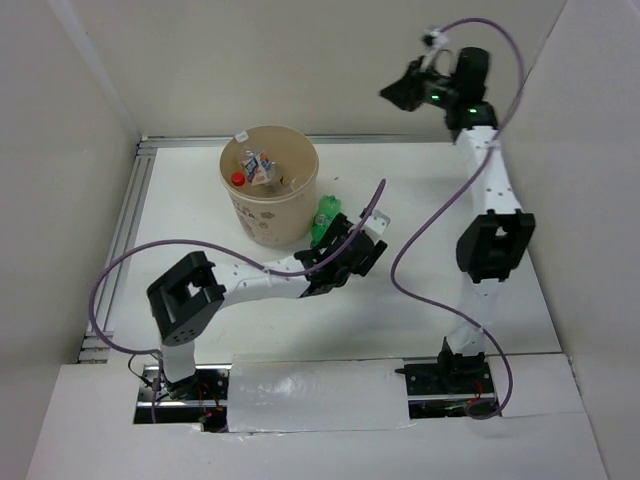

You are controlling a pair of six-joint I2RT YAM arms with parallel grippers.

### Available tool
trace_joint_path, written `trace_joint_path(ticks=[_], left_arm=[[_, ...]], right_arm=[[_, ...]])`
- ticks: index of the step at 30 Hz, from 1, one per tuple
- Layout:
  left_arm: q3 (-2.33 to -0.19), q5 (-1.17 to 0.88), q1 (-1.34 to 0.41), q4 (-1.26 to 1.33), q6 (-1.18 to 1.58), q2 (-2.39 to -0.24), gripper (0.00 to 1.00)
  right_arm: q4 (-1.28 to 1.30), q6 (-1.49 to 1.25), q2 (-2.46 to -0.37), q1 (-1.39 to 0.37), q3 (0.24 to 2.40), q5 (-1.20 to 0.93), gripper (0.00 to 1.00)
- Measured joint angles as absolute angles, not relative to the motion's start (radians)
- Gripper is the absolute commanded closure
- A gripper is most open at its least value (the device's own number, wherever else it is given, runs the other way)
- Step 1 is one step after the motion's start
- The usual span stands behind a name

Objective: Put the plastic bottles in the bin

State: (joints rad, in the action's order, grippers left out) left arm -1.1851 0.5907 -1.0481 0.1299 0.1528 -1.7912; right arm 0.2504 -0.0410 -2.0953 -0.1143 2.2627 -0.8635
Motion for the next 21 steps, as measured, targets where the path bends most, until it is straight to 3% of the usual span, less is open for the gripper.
trace_joint_path(ticks=[2, 4, 7, 14, 21], left_arm=[[-1.268, 0.625, -1.043, 0.104, 0.141, -1.848, 0.08], [-1.34, 0.664, -1.035, 0.08, 0.133, -1.901, 0.08], [-1.415, 0.712, -1.015, 0.035, 0.13, -1.966, 0.07], [-1.599, 0.797, -0.93, -0.096, 0.131, -2.117, 0.05], [-1.663, 0.806, -0.848, -0.161, 0.139, -2.2, 0.05]], right_arm=[[0.273, -0.034, -2.024, 0.02, 2.158, -0.852, 0.65], [0.285, -0.017, -1.975, 0.152, 2.062, -0.85, 0.35], [0.314, 0.024, -1.913, 0.308, 1.893, -0.855, 0.23], [0.416, 0.139, -1.761, 0.442, 1.448, -0.926, 0.21], [0.455, 0.211, -1.612, 0.466, 1.214, -1.007, 0.21]])
